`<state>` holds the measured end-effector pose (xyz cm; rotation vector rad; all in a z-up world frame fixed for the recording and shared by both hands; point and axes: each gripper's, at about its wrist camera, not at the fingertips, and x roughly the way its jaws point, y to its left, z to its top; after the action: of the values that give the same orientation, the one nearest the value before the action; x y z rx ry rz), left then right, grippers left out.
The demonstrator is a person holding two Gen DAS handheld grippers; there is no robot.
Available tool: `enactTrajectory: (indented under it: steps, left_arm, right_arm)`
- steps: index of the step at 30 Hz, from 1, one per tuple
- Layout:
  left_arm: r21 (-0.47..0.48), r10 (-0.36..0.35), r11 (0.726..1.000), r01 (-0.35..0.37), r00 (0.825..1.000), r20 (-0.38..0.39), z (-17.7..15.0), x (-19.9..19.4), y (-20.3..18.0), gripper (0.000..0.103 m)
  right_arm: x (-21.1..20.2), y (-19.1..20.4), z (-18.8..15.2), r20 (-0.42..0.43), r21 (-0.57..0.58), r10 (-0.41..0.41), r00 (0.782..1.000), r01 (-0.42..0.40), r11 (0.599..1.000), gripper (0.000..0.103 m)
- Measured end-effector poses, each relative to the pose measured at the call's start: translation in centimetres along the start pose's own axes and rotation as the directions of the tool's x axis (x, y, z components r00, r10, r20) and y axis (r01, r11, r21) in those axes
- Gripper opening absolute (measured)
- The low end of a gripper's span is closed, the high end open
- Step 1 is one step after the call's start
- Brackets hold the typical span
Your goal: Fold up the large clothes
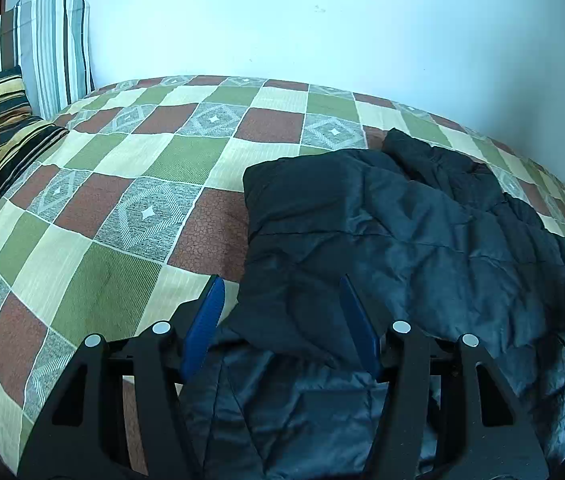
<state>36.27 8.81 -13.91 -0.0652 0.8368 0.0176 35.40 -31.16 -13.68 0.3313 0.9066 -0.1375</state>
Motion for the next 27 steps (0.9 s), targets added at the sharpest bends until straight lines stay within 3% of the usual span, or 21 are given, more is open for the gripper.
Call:
enactTrajectory:
  steps: [2,5,12,17,22,25,27]
  left_arm:
    - [-0.001,-0.006,1.0,0.006,1.0,-0.001,0.1,0.5,0.0,0.059]
    - [0.008,-0.006,1.0,0.006,1.0,-0.002,0.4,1.4,-0.2,0.06]
    - [0.022,0.029,0.999,-0.028,0.998,-0.055,0.1,4.8,-0.2,0.06]
    - [0.061,0.061,0.997,-0.056,0.996,-0.07,-0.5,6.6,-0.4,0.068]
    - [0.035,0.034,0.999,-0.03,0.995,-0.095,-0.9,7.6,0.2,0.07]
    - [0.042,0.058,0.998,-0.055,0.995,-0.076,-0.6,6.1,-0.1,0.069]
    - [0.032,0.044,0.999,-0.043,0.999,-0.031,-0.2,3.9,-0.4,0.069]
  right_arm:
    - [1.3,0.6,-0.1,-0.055,-0.02,0.018,0.998,-0.019,1.0,0.039]
    - [1.4,1.0,-0.8,-0.059,-0.049,-0.004,0.998,0.001,0.999,0.019]
    - [1.9,-1.0,-2.6,-0.087,-0.018,-0.013,0.996,0.012,1.0,0.013]
    - [3.8,-0.7,-3.1,-0.094,-0.057,-0.046,0.995,0.041,0.998,0.013]
    - [3.8,-1.1,-2.9,-0.104,-0.047,-0.024,0.994,0.019,0.999,0.013]
    - [2.2,-0.7,-2.5,-0.085,-0.066,-0.037,0.996,0.031,0.997,0.021]
    - [0.3,-0.1,-2.2,-0.029,-0.079,-0.06,0.998,0.058,0.995,0.028]
